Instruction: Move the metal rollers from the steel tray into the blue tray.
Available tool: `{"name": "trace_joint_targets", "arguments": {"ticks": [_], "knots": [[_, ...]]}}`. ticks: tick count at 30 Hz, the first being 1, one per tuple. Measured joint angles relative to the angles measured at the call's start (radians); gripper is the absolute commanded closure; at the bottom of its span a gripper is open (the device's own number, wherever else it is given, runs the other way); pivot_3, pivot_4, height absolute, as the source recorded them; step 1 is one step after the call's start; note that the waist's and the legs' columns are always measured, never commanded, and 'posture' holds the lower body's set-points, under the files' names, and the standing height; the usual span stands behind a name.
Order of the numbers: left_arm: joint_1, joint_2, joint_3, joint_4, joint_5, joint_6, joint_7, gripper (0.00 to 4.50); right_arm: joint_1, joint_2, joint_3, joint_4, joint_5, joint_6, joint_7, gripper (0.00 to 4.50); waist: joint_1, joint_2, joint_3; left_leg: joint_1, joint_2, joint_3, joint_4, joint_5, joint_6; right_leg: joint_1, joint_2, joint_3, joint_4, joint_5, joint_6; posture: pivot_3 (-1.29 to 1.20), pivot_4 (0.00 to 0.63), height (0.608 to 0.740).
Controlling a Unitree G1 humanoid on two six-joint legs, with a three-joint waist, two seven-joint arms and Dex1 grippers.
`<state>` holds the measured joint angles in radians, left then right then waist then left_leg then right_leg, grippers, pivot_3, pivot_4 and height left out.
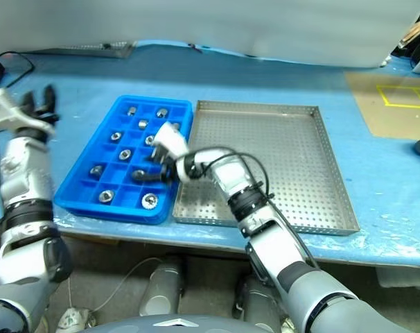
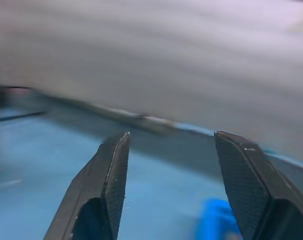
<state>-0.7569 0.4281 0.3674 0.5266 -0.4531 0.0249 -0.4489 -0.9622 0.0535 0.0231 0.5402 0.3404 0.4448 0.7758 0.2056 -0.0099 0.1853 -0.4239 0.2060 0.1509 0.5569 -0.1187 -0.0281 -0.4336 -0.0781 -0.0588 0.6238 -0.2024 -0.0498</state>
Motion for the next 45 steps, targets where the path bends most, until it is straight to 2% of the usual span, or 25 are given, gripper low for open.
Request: {"name": "trace_joint_targets", "arguments": {"ticks": [2,3,4,7,10,14,16,20,23,28,33,40,45], "knots": [[-0.051,-0.055,-0.118,0.010,-0.002,0.048,-0.173,1.69,-0.065,-0.052,-0.159,0.003,0.030,-0.090,-0.203,1.24,-0.012,-0.001,-0.001,0.002,-0.001,0.002,0.004,0.001,-0.001,0.004,-0.001,0.002,-0.001,0.000,0.000,-0.05,0.150,0.740],[-0.060,-0.070,-0.155,0.015,-0.002,0.058,-0.228,1.69,-0.056,-0.098,-0.162,0.001,-0.011,-0.138,-0.261,1.24,-0.022,-0.003,-0.002,0.004,-0.002,0.003,0.004,0.000,-0.001,0.006,-0.002,0.002,-0.002,0.000,0.001,-0.09,0.150,0.740],[-0.072,-0.087,-0.193,0.031,0.002,0.064,-0.296,1.69,-0.016,-0.171,-0.145,-0.001,-0.080,-0.184,-0.315,0.90,-0.033,-0.004,-0.003,0.006,-0.003,0.004,0.003,0.000,0.000,0.008,-0.003,0.002,-0.004,-0.001,0.002,-0.09,0.150,0.740],[-0.102,-0.106,-0.234,0.135,0.040,0.024,-0.377,1.09,0.194,-0.264,-0.144,-0.020,-0.141,-0.209,-0.324,0.03,-0.081,-0.004,-0.004,0.007,-0.007,0.003,0.000,-0.001,0.002,0.012,0.000,0.000,-0.008,-0.002,0.005,-0.12,0.150,0.740],[-0.112,-0.141,-0.238,0.228,0.061,-0.027,-0.412,0.09,0.338,-0.266,-0.104,-0.031,-0.180,-0.202,-0.328,0.00,-0.148,-0.002,-0.002,0.000,-0.003,0.001,-0.001,-0.001,0.002,0.001,0.004,-0.001,-0.006,0.000,0.006,-0.14,0.150,0.740],[-0.015,-0.198,-0.271,0.137,0.034,-0.017,-0.549,0.04,0.413,-0.262,-0.100,-0.245,-0.148,-0.217,-0.308,0.00,-0.187,-0.001,-0.002,0.002,-0.001,0.007,-0.003,-0.002,0.004,-0.002,0.006,0.000,-0.002,-0.002,0.001,-0.15,0.150,0.740],[0.055,-0.179,-0.285,0.054,0.023,0.020,-0.599,0.04,0.452,-0.289,-0.109,-0.348,-0.131,-0.226,-0.287,0.00,-0.183,-0.001,-0.002,0.006,0.000,0.007,-0.005,-0.004,0.007,0.002,0.006,0.000,-0.003,-0.006,-0.005,-0.15,0.150,0.740],[0.150,-0.138,-0.320,-0.057,0.022,0.090,-0.667,0.04,0.549,-0.323,-0.119,-0.472,-0.074,-0.171,-0.239,0.00,-0.162,0.000,-0.001,0.016,0.001,0.011,-0.005,-0.005,0.008,0.013,0.003,0.002,-0.006,-0.007,-0.005,-0.13,0.150,0.740],[0.156,-0.131,-0.332,-0.107,0.022,0.117,-0.679,0.04,0.562,-0.358,-0.113,-0.521,-0.044,-0.142,-0.189,0.00,-0.149,0.001,0.000,0.020,0.000,0.015,-0.005,-0.005,0.009,0.017,0.002,0.005,-0.008,-0.010,0.002,-0.12,0.150,0.740],[0.154,-0.128,-0.342,-0.130,0.041,0.143,-0.659,0.04,0.584,-0.406,-0.103,-0.545,-0.028,-0.112,-0.134,0.00,-0.137,0.001,0.000,0.028,0.000,0.016,-0.008,-0.005,0.009,0.025,0.002,0.006,-0.014,-0.010,0.005,-0.11,0.150,0.740],[0.133,-0.152,-0.346,-0.111,0.072,0.103,-0.616,0.04,0.579,-0.412,-0.086,-0.543,-0.029,-0.111,-0.122,0.00,-0.134,0.001,-0.001,0.028,0.000,0.016,-0.011,-0.005,0.010,0.026,0.002,0.006,-0.016,-0.005,0.000,-0.05,0.150,0.740],[0.125,-0.168,-0.359,-0.083,0.122,0.058,-0.557,0.04,0.575,-0.404,-0.056,-0.528,-0.051,-0.114,-0.141,0.00,-0.132,0.001,-0.001,0.019,0.000,0.017,-0.013,-0.007,0.012,0.016,0.003,0.005,-0.017,-0.006,0.000,0.01,0.150,0.740],[0.124,-0.187,-0.370,-0.081,0.131,0.057,-0.527,0.04,0.573,-0.375,-0.038,-0.511,-0.064,-0.114,-0.160,0.00,-0.123,0.001,-0.001,0.019,0.001,0.018,-0.012,-0.007,0.012,0.016,0.002,0.005,-0.017,-0.006,0.000,0.06,0.150,0.740]]}}
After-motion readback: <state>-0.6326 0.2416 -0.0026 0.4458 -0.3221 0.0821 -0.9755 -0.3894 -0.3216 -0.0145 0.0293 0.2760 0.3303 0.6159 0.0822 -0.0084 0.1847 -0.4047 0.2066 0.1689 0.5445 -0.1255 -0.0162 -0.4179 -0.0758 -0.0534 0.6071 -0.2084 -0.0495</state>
